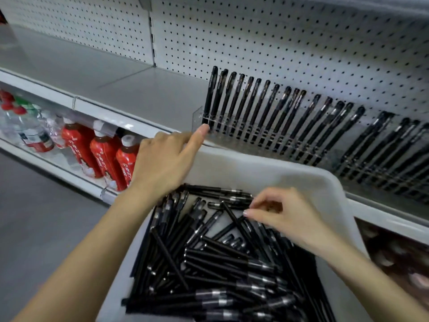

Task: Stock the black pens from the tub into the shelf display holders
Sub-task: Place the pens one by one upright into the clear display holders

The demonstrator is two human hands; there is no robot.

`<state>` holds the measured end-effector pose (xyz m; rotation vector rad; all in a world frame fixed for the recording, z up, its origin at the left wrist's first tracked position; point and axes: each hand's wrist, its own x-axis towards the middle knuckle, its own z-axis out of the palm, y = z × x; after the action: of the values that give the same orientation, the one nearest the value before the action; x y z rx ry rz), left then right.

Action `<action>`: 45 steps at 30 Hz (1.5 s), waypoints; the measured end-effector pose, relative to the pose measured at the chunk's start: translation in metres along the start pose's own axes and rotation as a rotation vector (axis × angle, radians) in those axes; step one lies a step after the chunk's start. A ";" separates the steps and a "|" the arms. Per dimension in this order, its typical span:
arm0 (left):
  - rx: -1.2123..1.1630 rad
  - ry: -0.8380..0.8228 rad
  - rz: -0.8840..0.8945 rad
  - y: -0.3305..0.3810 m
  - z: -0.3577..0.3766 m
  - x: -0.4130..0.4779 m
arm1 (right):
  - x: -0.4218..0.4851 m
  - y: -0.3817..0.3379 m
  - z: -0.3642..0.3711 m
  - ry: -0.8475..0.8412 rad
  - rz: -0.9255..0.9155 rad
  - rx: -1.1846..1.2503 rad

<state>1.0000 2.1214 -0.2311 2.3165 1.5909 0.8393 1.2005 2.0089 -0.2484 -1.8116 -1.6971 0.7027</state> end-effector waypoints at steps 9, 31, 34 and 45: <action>0.053 -0.021 0.016 0.010 0.000 -0.003 | 0.000 0.009 0.027 -0.126 0.044 -0.300; -0.676 0.031 0.027 0.008 -0.008 0.003 | 0.070 -0.083 -0.041 -0.107 -0.303 -0.009; -0.751 0.097 -0.026 0.010 -0.013 0.003 | 0.070 -0.086 -0.056 -0.177 -0.246 -0.032; -0.836 0.050 0.058 0.011 -0.012 0.003 | 0.078 -0.091 -0.091 -0.084 -0.002 1.010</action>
<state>1.0027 2.1186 -0.2152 1.7346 0.9072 1.2719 1.2055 2.0872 -0.1203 -1.0553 -1.0388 1.3324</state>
